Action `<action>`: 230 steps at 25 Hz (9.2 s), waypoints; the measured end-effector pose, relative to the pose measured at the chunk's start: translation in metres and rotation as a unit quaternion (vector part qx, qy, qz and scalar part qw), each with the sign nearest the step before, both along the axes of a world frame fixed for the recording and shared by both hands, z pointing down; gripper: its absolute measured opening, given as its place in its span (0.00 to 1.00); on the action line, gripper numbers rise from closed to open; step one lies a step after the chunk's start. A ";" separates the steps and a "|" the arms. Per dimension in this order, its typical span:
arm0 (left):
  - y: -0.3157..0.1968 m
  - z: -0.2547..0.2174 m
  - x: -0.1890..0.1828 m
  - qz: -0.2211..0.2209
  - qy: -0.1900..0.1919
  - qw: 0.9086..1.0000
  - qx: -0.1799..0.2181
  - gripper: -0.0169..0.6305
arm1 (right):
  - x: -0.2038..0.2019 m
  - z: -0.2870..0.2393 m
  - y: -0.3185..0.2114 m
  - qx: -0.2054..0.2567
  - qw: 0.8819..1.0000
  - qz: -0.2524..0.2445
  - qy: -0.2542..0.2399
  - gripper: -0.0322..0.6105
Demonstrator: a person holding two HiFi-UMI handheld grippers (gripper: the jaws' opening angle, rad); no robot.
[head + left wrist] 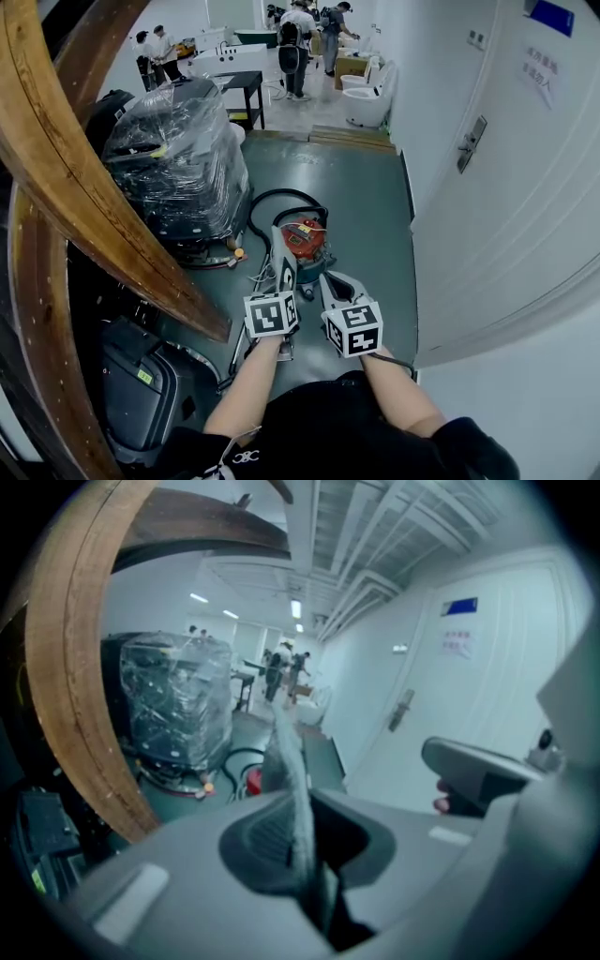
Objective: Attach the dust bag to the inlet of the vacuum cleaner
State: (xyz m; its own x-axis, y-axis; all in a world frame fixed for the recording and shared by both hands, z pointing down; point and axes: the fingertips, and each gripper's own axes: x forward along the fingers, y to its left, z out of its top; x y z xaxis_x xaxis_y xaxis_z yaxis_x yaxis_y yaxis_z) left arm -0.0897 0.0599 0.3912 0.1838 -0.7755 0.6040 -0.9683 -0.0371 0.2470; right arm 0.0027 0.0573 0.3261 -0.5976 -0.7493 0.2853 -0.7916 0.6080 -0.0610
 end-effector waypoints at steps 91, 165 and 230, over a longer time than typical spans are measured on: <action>-0.231 0.511 -0.113 -0.383 0.095 0.892 -0.221 0.07 | -0.092 0.513 -0.456 -0.225 0.896 -0.239 0.300 0.25; -0.299 0.582 -0.012 -0.098 0.093 0.945 -0.297 0.11 | -0.101 0.600 -0.466 -0.355 0.810 -0.237 0.403 0.25; -0.408 -0.094 -0.011 -0.129 -0.084 0.979 0.131 0.02 | -0.033 -0.021 -0.439 -0.057 0.980 -0.181 -0.064 0.05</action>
